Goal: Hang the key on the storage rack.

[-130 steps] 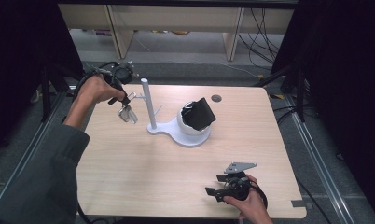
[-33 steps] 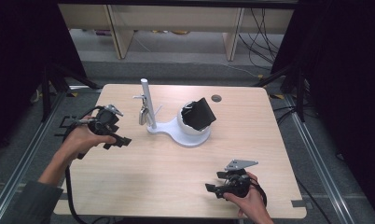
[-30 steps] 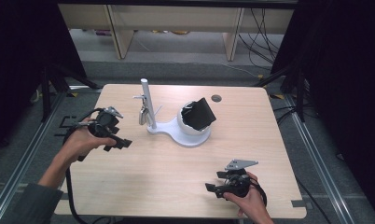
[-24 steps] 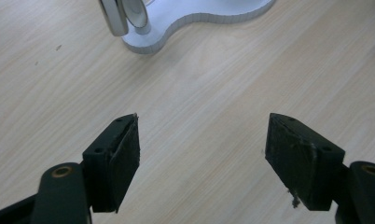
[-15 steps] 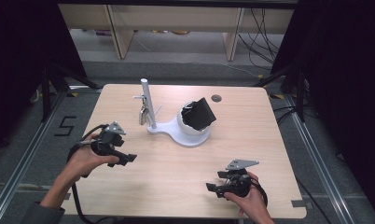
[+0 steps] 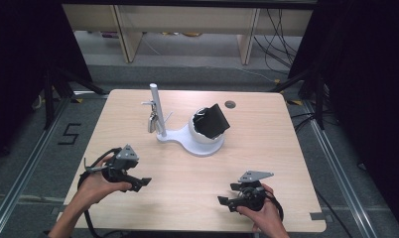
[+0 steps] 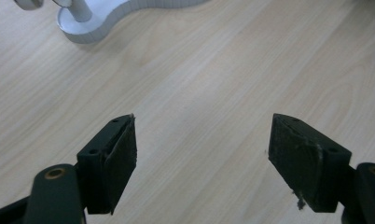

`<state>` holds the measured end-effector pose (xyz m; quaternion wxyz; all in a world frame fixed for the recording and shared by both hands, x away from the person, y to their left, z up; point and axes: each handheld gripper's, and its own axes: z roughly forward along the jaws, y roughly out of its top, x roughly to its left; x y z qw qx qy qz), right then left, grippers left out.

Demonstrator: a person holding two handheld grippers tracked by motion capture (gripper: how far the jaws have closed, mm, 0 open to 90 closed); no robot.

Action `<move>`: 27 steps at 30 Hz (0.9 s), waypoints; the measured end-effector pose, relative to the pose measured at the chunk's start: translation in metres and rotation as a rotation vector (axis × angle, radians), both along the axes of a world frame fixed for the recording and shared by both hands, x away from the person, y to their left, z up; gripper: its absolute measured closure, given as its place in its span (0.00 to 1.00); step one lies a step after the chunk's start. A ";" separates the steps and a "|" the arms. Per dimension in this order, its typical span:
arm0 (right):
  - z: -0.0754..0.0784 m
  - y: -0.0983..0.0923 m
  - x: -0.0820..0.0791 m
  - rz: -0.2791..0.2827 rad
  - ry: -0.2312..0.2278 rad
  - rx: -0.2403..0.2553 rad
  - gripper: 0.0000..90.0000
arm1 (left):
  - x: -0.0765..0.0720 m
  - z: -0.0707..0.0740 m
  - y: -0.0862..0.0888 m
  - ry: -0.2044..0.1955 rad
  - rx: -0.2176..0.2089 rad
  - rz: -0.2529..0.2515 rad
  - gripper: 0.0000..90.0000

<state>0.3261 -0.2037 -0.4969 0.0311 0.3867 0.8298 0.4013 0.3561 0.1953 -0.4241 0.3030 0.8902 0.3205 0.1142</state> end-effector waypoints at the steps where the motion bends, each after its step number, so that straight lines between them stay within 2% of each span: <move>1: -0.001 0.000 0.001 0.006 0.001 0.010 0.31 | -0.002 -0.002 -0.001 -0.005 -0.008 0.000 0.26; 3: -0.001 0.001 0.001 -0.008 0.002 -0.007 0.31 | -0.006 -0.007 -0.003 -0.007 -0.010 0.003 0.26; 7: -0.001 0.001 0.001 -0.015 0.018 0.005 0.31 | -0.013 -0.016 -0.006 -0.002 -0.010 -0.024 0.25; 8: -0.001 0.001 0.002 -0.013 0.009 -0.001 0.31 | -0.014 -0.018 -0.007 0.007 -0.033 -0.028 0.25; 10: -0.002 0.001 0.002 0.000 0.020 0.008 0.31 | -0.018 -0.020 -0.010 0.046 -0.086 -0.059 0.24; 12: -0.003 0.001 0.002 0.001 0.009 0.013 0.31 | -0.021 -0.021 -0.012 0.037 -0.077 -0.063 0.24; 13: -0.003 0.002 0.002 -0.001 0.009 0.016 0.31 | -0.027 -0.021 -0.014 0.011 -0.040 -0.067 0.22; 19: -0.002 0.002 0.002 -0.009 -0.008 0.018 0.31 | -0.041 -0.029 -0.014 -0.001 -0.046 -0.067 0.22; 23: -0.001 0.002 0.000 -0.009 0.003 0.017 0.31 | -0.048 -0.037 -0.015 -0.006 -0.037 -0.066 0.22; 24: -0.002 0.003 0.001 -0.002 -0.004 0.018 0.31 | -0.052 -0.043 -0.017 -0.027 -0.046 -0.056 0.22; 25: -0.002 0.005 0.000 0.003 0.018 0.030 0.31 | -0.054 -0.046 -0.017 -0.029 -0.045 -0.052 0.22; 26: -0.002 0.004 0.000 0.010 -0.003 0.023 0.31 | -0.055 -0.049 -0.017 -0.042 -0.038 -0.055 0.22; 27: -0.002 0.004 0.000 0.010 -0.003 0.023 0.31 | -0.055 -0.049 -0.017 -0.042 -0.038 -0.055 0.22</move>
